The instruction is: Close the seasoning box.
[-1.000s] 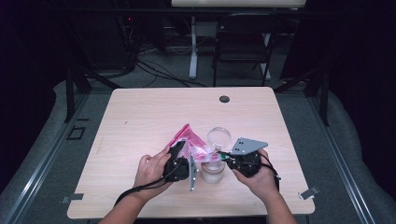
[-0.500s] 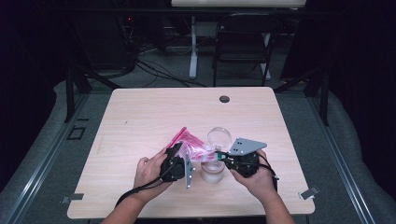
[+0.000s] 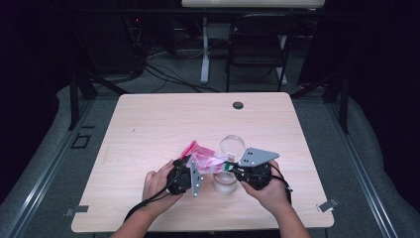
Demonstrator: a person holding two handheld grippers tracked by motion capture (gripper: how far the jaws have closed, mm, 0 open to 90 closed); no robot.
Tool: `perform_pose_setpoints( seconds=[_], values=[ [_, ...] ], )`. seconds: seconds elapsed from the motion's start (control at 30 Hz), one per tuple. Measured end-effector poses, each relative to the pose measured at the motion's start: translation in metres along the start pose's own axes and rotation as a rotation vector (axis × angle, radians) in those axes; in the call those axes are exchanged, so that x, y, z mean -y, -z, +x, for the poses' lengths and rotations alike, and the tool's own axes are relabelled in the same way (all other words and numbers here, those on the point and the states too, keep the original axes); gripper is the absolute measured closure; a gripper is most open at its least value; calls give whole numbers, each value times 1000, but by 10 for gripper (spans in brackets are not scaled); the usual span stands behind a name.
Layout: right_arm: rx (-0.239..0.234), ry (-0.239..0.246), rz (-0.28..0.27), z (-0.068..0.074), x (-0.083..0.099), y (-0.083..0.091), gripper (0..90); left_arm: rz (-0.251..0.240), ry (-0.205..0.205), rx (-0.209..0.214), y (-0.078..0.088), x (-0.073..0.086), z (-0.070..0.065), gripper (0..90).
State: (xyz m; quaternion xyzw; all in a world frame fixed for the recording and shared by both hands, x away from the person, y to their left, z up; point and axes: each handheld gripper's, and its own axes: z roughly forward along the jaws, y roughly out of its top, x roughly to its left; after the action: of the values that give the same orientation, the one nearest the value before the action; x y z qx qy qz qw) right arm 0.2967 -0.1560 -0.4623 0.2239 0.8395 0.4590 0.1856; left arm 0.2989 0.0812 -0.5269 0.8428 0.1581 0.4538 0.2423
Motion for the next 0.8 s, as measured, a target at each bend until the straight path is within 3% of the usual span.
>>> perform_pose_setpoints(
  seconds=[0.2, 0.47, 0.8],
  values=[
    [-8, 5, -9, 4, -3, -2, 898, 22, 55, 53, -4, 5, -1, 709],
    [-30, 11, 4, 6, -4, -4, 897, 32, 92, 101, -9, 10, -4, 717],
    [-31, 24, 9, 11, -5, -8, 894, 23, 198, 196, -15, 20, -5, 736]
  ],
)
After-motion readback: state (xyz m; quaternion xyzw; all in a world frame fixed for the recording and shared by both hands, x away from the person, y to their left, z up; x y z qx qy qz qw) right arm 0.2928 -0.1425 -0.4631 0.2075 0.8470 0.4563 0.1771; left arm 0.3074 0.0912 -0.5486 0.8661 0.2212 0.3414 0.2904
